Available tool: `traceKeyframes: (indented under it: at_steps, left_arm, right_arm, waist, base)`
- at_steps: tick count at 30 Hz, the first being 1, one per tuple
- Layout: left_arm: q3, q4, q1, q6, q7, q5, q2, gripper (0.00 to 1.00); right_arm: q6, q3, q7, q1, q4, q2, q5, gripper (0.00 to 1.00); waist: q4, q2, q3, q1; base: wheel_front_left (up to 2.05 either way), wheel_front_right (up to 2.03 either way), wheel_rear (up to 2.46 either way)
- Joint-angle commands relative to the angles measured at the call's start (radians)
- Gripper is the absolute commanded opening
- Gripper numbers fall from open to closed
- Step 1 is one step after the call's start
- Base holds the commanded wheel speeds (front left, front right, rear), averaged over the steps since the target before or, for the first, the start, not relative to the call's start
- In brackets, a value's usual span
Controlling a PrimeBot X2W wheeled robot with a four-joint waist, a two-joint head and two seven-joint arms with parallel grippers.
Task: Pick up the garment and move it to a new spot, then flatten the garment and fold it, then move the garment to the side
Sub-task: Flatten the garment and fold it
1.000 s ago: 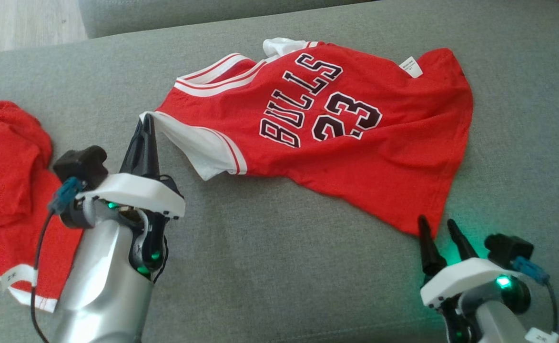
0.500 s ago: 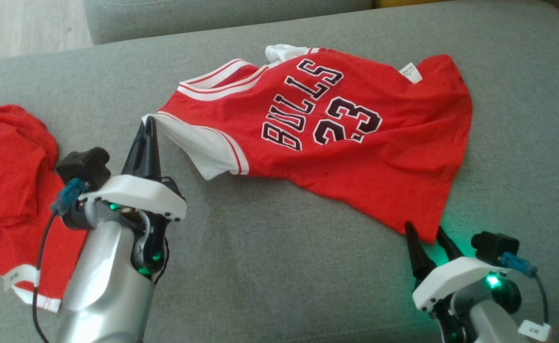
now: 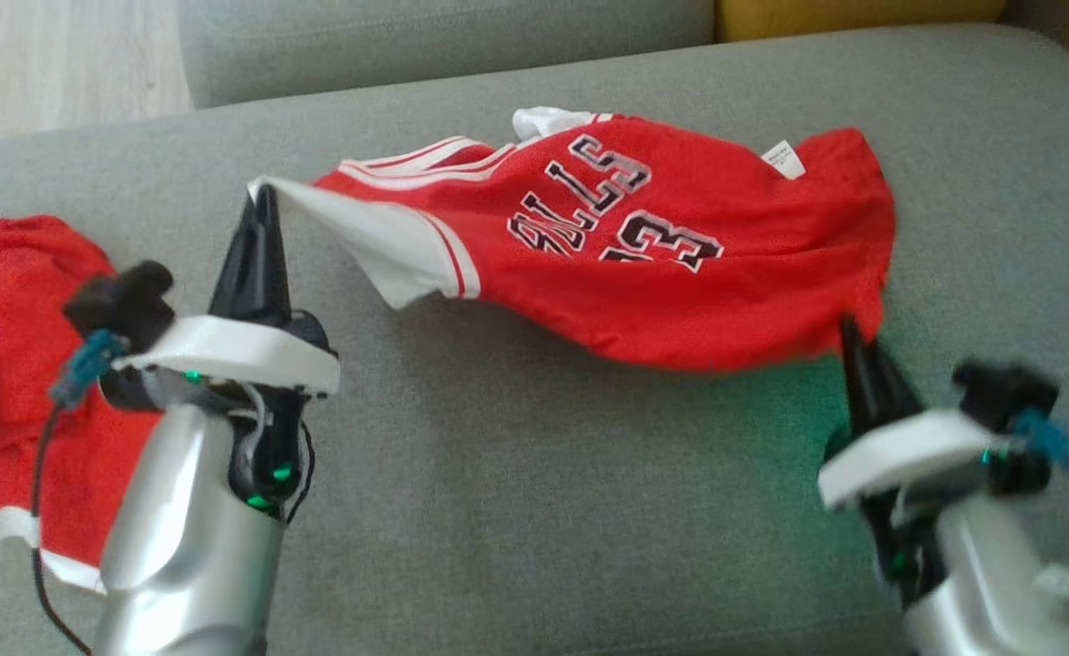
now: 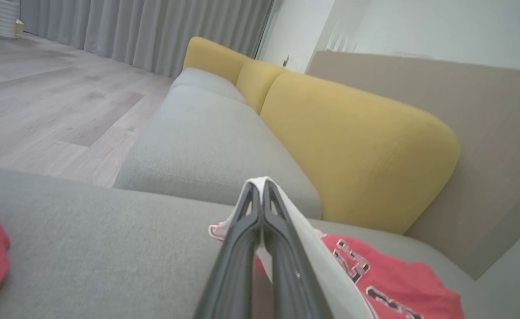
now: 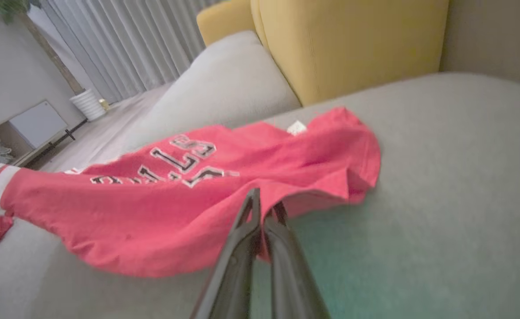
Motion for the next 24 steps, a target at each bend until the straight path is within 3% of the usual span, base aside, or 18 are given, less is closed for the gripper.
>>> traceKeyframes:
  at_steps: [1,5,10,17,24]
  left_arm:
    - [0.038,-0.055,-0.039,-0.007,-0.012,-0.012,0.014,0.0]
    - [0.036,-0.179,-0.072,-0.037,-0.009,-0.062,0.011,0.0]
    - [0.057,-0.328,-0.104,-0.02,0.034,-0.132,0.009,0.0]
    - [0.081,-0.559,-0.094,0.055,0.109,-0.224,0.006,0.0]
    - [0.094,-0.771,-0.069,0.174,0.192,-0.21,0.012,0.0]
  right_arm:
    - [-0.001,0.017,0.006,-0.074,-0.061,-0.01,-0.02,0.0]
    - [-0.001,-0.006,0.069,-0.18,-0.188,-0.072,-0.072,0.0]
    - [-0.001,0.0,0.133,-0.289,-0.273,-0.139,-0.082,0.0]
    - [-0.001,-0.041,0.212,-0.373,-0.401,-0.182,-0.104,0.0]
    - [-0.001,-0.107,0.357,-0.306,-0.569,-0.136,-0.127,0.0]
  waist:
    - [0.003,0.0,-0.009,0.0]
    - [0.017,0.0,-0.051,0.0]
    - [0.023,0.0,-0.112,0.0]
    - [0.023,0.0,-0.183,0.0]
    - [0.026,0.0,-0.213,0.0]
  base:
    - [0.0,0.0,0.0]
    - [0.0,0.0,0.0]
    - [0.0,0.0,0.0]
    - [0.0,0.0,0.0]
    - [0.0,0.0,0.0]
